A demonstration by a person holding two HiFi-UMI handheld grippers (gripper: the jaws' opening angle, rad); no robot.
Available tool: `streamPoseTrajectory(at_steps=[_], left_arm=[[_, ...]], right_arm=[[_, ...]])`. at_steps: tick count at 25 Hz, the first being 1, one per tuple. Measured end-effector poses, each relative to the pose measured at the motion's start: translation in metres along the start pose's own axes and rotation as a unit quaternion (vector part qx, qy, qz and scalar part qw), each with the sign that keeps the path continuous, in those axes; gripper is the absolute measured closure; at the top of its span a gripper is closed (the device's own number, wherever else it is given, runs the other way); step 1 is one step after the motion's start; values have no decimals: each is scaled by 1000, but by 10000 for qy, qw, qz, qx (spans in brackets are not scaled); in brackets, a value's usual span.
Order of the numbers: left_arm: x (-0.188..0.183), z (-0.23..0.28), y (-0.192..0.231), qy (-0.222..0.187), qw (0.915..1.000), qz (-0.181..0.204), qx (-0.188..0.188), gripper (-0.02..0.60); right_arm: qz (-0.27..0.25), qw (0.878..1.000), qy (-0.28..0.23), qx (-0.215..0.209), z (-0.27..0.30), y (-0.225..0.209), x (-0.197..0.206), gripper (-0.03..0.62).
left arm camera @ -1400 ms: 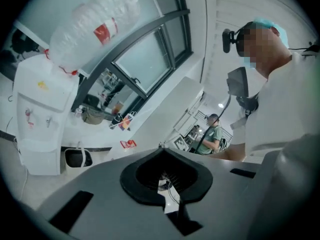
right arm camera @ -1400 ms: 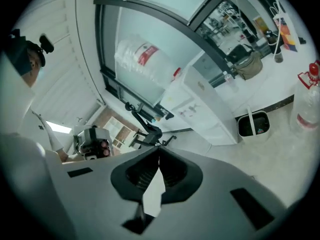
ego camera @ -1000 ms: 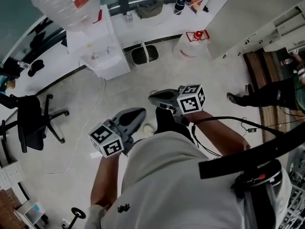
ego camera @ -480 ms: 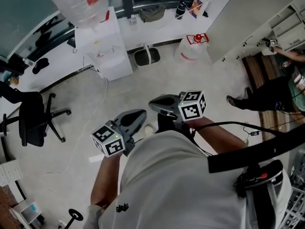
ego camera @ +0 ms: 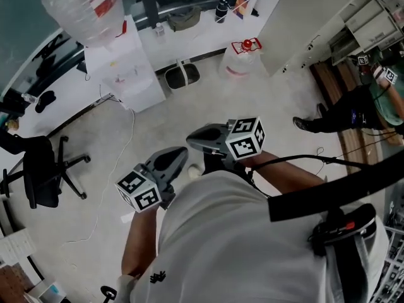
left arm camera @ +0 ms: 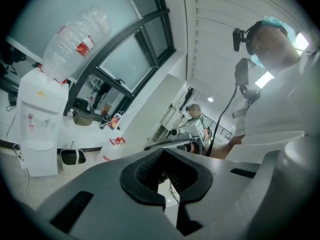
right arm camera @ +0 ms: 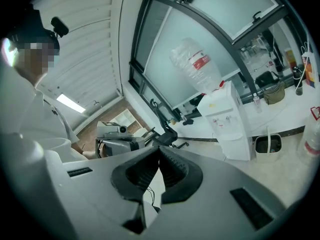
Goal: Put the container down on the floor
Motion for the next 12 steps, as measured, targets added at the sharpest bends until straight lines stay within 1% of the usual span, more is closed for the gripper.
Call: streamPoseTrajectory(at_steps=[12], left_arm=[[-1, 12, 1, -22, 10000, -35, 80, 571]], right_arm=[[-88, 10000, 25, -21, -4, 0, 1, 577]])
Point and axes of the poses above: the fingertips, and each gripper's own axes: z forward along the fingers, y to its left, x out of its underside, the point moved 4 cm from there along -z, backward along the fingers, and after that the axes turned 4 degrees about y, right-handed, at the moved point
